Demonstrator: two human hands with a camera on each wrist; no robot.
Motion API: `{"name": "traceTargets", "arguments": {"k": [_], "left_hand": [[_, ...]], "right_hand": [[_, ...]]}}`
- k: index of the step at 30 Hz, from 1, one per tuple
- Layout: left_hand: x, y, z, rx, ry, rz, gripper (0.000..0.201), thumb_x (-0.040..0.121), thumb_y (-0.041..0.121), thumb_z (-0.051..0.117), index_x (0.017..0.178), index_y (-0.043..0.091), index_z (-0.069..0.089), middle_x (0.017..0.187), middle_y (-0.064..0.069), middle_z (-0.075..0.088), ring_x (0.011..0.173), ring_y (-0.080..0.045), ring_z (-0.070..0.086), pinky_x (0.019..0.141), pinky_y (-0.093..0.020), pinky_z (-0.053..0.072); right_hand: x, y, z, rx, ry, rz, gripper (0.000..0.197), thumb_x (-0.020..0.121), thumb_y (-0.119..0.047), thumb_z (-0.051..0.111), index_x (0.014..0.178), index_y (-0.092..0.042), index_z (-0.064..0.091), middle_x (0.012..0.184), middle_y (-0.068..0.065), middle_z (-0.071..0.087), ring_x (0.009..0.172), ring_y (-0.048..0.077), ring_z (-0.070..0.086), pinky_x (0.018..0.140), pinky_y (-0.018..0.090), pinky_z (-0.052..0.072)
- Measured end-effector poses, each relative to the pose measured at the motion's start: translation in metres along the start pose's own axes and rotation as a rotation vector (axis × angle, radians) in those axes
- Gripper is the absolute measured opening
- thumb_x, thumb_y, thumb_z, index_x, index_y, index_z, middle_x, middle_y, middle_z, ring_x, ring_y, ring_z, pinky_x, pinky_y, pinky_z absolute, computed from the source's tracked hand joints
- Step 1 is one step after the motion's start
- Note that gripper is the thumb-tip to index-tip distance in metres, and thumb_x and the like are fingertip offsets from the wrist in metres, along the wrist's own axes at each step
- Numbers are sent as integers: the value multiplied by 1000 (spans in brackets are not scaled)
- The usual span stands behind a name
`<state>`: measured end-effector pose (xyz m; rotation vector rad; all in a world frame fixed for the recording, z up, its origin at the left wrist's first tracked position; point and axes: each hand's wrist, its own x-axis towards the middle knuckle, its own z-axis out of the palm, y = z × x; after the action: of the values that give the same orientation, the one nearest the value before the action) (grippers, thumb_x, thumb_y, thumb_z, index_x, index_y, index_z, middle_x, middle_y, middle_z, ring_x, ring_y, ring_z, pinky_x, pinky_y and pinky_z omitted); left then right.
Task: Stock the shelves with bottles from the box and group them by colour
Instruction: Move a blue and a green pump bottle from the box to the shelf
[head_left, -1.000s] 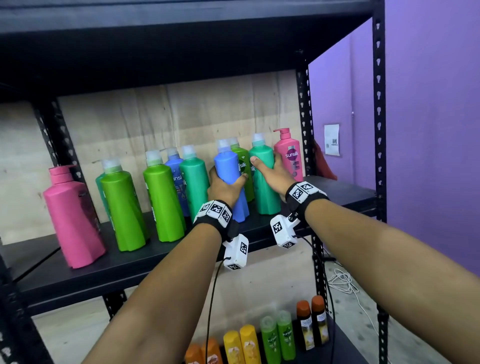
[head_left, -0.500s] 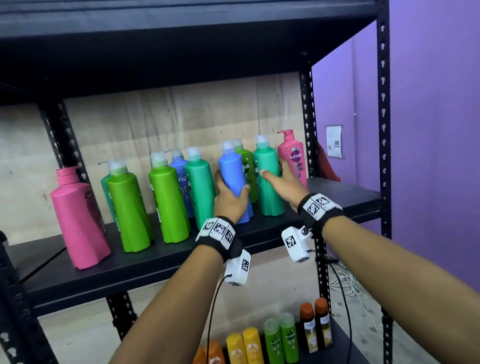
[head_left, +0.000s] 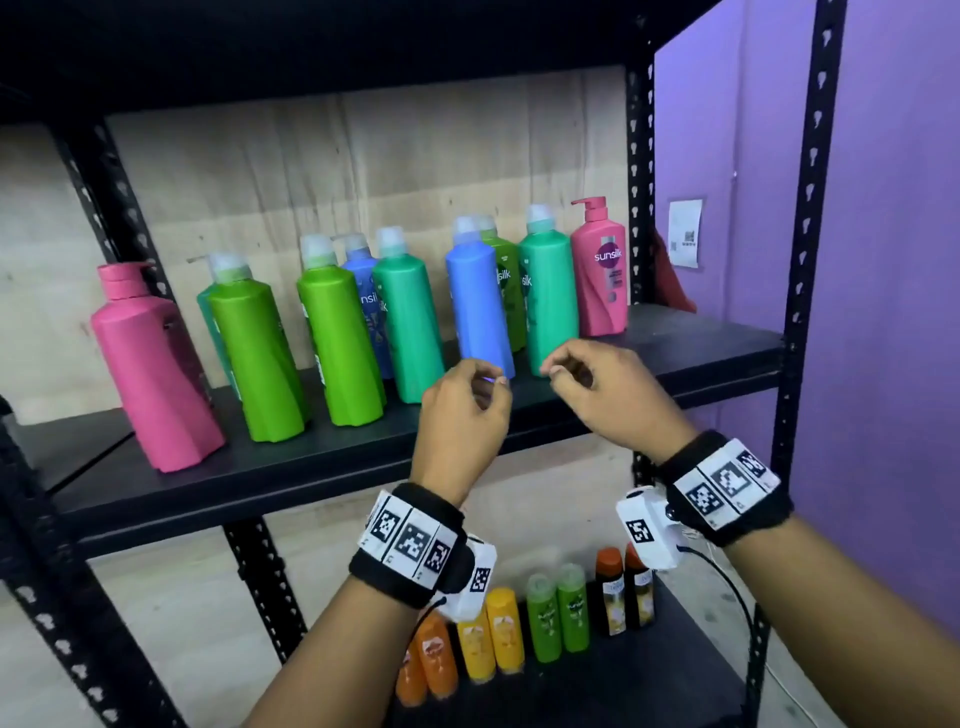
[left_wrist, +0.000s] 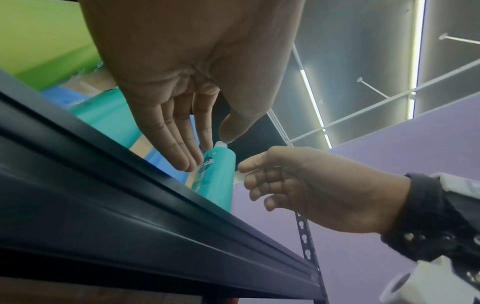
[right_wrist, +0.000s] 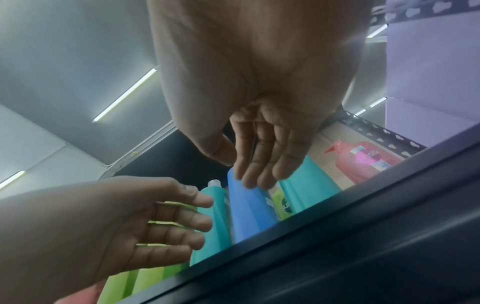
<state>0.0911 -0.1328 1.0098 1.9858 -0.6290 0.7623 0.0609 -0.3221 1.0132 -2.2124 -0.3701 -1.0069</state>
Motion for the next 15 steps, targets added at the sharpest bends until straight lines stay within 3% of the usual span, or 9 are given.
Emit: {"name": "traceTargets", "arguments": {"k": [2, 5, 9, 13, 15], "left_hand": [[-15, -2, 0, 92, -38, 33, 11, 90, 19, 62, 98, 19, 70, 85, 5, 72, 81, -14, 67, 80, -32, 53], [-39, -7, 3, 258, -99, 64, 13, 92, 33, 58, 94, 24, 67, 82, 6, 71, 79, -19, 67, 70, -37, 54], [-75, -29, 19, 449, -283, 20, 25, 93, 46, 47, 95, 27, 63, 80, 6, 70, 82, -22, 66, 61, -32, 44], [-113, -63, 40, 518, -404, -64, 30, 95, 46, 46, 95, 23, 67, 94, 1, 71, 87, -28, 66, 67, -33, 49], [-132, -81, 50, 550, -479, -92, 34, 95, 44, 46, 91, 19, 68, 94, -6, 70, 87, -33, 66, 65, -33, 44]], "right_hand": [[-18, 1, -1, -64, -122, -21, 12, 91, -17, 62, 90, -22, 73, 89, -11, 71, 82, 2, 63, 76, 16, 46], [-43, 11, 8, -174, -294, -10, 13, 90, -23, 59, 91, -25, 72, 93, -10, 69, 88, 8, 62, 83, 25, 47], [-82, 34, 36, -285, -488, 62, 19, 91, -24, 53, 99, -22, 70, 101, -5, 69, 96, 15, 63, 89, 34, 50], [-118, 52, 61, -335, -639, 150, 25, 92, -26, 50, 103, -19, 72, 105, -2, 69, 100, 19, 64, 91, 35, 51], [-138, 58, 73, -342, -696, 187, 25, 92, -26, 50, 103, -20, 72, 106, -1, 69, 101, 20, 64, 89, 34, 51]]}}
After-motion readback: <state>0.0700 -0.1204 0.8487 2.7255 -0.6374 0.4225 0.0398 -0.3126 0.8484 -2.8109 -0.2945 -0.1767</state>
